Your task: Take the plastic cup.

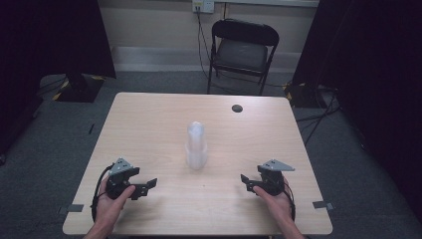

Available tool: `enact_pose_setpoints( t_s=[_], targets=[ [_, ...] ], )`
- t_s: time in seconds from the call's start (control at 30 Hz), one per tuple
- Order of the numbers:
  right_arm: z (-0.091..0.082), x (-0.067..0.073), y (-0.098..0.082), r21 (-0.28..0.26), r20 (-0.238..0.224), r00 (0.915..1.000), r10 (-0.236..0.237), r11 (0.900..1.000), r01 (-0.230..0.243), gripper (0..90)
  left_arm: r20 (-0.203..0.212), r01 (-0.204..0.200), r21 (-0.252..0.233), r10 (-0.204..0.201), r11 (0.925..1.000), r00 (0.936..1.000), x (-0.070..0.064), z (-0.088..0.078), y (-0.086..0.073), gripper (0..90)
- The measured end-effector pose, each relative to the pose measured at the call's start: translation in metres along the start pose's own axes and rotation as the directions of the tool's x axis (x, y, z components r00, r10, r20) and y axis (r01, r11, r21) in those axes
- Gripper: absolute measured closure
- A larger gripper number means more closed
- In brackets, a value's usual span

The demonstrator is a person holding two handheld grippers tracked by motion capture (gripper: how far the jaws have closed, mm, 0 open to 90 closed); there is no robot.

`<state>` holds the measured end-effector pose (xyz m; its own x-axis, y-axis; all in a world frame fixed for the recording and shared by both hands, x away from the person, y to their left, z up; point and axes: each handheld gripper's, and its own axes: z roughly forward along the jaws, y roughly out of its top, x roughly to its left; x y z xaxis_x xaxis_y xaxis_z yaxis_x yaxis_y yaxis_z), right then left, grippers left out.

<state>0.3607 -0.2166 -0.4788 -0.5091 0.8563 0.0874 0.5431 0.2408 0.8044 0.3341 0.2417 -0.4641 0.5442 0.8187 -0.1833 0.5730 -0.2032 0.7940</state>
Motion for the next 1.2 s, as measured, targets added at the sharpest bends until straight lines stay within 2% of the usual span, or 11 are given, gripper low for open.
enact_pose_setpoints(
  t_s=[0.13,0.27,0.37,0.47,0.53,0.67,0.7,0.83,0.9,1.07,1.2],
  targets=[
    [0.0,-0.001,0.001,-0.007,-0.002,1.0,0.003,1.0,-0.003,23.5,0.011,-0.014,0.007,0.014,0.9999,0.9998,-0.001,0.003,0.001,17.0],
    [-0.002,-0.001,0.004,-0.022,-0.01,0.9999,-0.003,1.0,0.003,23.9,0.021,-0.01,0.011,0.01,0.9999,0.9997,-0.003,0.004,0.002,17.0],
    [-0.003,0.002,0.005,-0.021,-0.039,0.9992,-0.004,1.0,0.003,24.0,0.025,-0.01,0.013,0.01,0.9999,0.9997,-0.004,0.003,0.001,17.1],
    [-0.007,0.009,0.012,-0.045,-0.057,0.9981,-0.025,0.999,0.023,25.0,0.028,-0.018,0.019,0.017,0.9997,0.9994,-0.004,0.001,0.0,17.7],
    [-0.009,0.014,0.016,-0.054,-0.069,0.9969,-0.038,0.998,0.034,25.2,0.026,-0.013,0.0,0.013,0.9999,0.9996,-0.005,-0.002,0.0,18.7],
    [-0.011,0.018,0.019,-0.062,-0.094,0.9945,-0.045,0.997,0.039,23.9,0.027,-0.014,-0.008,0.015,0.9999,0.9995,-0.006,-0.004,0.0,19.0],
    [-0.012,0.022,0.022,-0.06,-0.121,0.9908,-0.062,0.997,0.055,22.8,0.024,-0.018,-0.008,0.018,0.9998,0.9996,-0.006,-0.004,0.0,19.0],
    [-0.012,0.026,0.027,-0.077,-0.135,0.9879,-0.076,0.995,0.066,22.1,0.025,-0.02,-0.005,0.02,0.9998,0.9995,-0.007,-0.002,0.0,19.0],
    [-0.011,0.033,0.034,-0.084,-0.153,0.9835,-0.096,0.993,0.084,21.7,0.025,-0.007,-0.005,0.007,1.0,0.9997,-0.006,-0.002,0.0,19.1],
    [-0.005,0.045,0.052,-0.092,-0.199,0.971,-0.132,0.989,0.116,22.9,0.022,-0.004,-0.006,0.004,1.0,0.9997,-0.005,-0.003,0.0,19.4],
    [-0.003,0.057,0.068,-0.126,-0.218,0.9624,-0.162,0.983,0.137,23.0,0.028,-0.006,-0.009,0.006,0.9999,0.9996,-0.005,-0.004,0.0,19.4]
  ],
)
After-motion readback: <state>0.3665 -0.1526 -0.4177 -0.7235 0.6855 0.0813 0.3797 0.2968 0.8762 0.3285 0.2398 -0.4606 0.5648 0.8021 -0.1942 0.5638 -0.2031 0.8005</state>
